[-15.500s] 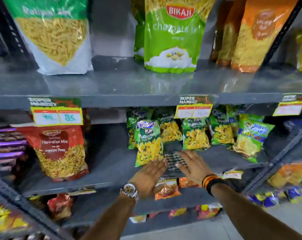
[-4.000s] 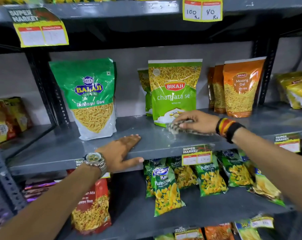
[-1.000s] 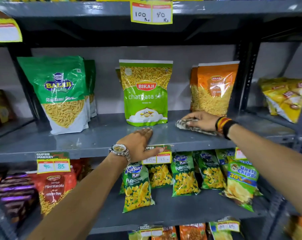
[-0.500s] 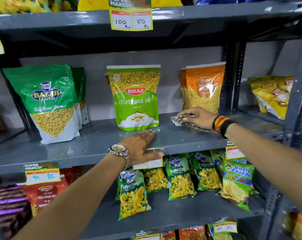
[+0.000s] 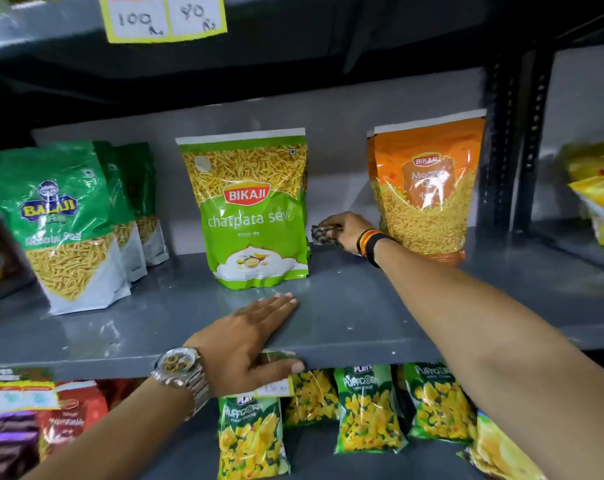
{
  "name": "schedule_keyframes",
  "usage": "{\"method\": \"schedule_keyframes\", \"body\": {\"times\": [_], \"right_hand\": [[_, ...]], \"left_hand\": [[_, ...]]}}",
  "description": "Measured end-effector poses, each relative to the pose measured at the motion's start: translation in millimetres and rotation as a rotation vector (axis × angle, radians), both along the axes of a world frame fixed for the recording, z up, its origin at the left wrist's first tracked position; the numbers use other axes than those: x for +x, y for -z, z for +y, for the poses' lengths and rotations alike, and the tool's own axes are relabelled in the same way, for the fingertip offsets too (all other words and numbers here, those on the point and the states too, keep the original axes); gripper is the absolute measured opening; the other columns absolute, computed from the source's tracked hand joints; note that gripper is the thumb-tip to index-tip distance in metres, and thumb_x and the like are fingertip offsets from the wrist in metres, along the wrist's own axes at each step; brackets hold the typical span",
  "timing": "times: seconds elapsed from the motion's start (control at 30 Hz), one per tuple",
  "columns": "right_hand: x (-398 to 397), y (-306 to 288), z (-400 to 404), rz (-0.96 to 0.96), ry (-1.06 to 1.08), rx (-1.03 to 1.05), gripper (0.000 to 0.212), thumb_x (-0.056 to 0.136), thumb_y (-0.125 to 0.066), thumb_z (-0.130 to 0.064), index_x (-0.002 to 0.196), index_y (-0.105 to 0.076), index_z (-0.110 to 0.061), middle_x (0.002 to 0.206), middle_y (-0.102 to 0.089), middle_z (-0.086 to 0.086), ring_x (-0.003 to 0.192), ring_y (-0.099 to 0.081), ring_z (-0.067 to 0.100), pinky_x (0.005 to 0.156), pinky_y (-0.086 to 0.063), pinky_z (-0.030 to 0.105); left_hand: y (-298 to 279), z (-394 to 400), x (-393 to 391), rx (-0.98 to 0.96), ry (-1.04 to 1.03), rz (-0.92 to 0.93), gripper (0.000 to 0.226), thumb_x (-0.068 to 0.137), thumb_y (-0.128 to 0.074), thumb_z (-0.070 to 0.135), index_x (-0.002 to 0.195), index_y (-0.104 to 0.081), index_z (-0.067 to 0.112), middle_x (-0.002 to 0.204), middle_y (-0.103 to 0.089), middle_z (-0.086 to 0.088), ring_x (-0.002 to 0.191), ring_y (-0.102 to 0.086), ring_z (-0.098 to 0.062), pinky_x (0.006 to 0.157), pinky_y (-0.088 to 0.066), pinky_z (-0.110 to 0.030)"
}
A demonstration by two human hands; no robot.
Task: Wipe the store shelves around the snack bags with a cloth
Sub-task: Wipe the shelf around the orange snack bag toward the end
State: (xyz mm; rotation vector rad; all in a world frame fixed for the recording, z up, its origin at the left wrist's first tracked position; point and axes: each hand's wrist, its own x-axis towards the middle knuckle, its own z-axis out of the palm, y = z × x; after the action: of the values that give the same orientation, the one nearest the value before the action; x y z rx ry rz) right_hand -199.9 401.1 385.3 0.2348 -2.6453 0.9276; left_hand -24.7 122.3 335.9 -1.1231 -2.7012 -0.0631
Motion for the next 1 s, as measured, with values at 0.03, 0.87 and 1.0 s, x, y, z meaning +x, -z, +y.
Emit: {"method": "schedule_keyframes", "body": {"times": [0.03, 0.87, 1.0], "right_hand": [[-10.3, -0.3, 2.4, -0.012, 0.005, 0.04, 0.029, 0.094, -0.059, -0.019, 0.12, -0.07, -0.027, 0.13, -0.068, 0.003, 0.125, -0.059, 0.029, 0.111, -0.042, 0.042], [114.3, 6.4, 4.5, -0.17, -0.356, 0.245, 0.033, 0.098, -0.058, -0.015, 0.13, -0.063, -0.02, 0.132, -0.063, 0.001, 0.119, -0.058, 0.014, 0.096, -0.041, 0.02], [157.9, -13.0, 23.4, -0.291, -0.45, 0.208, 0.033, 0.095, -0.062, -0.023, 0.127, -0.064, -0.032, 0.126, -0.067, -0.017, 0.106, -0.061, -0.008, 0.092, -0.043, 0.005]], "left_hand": [[0.6, -0.1, 0.3, -0.003, 0.0, 0.002, 0.1, 0.091, -0.043, 0.081, 0.166, -0.01, 0.024, 0.174, -0.01, 0.007, 0.16, -0.01, -0.006, 0.129, -0.005, -0.021], [-1.4, 2.6, 7.4, -0.025, -0.006, 0.019, 0.099, 0.092, -0.041, 0.078, 0.166, -0.015, 0.018, 0.174, -0.016, -0.001, 0.16, -0.017, -0.014, 0.128, -0.007, -0.022], [0.6, 2.3, 7.4, -0.004, -0.003, 0.017, 0.098, 0.091, -0.04, 0.078, 0.165, -0.018, 0.017, 0.173, -0.02, -0.002, 0.159, -0.02, -0.016, 0.124, -0.004, -0.019]]}}
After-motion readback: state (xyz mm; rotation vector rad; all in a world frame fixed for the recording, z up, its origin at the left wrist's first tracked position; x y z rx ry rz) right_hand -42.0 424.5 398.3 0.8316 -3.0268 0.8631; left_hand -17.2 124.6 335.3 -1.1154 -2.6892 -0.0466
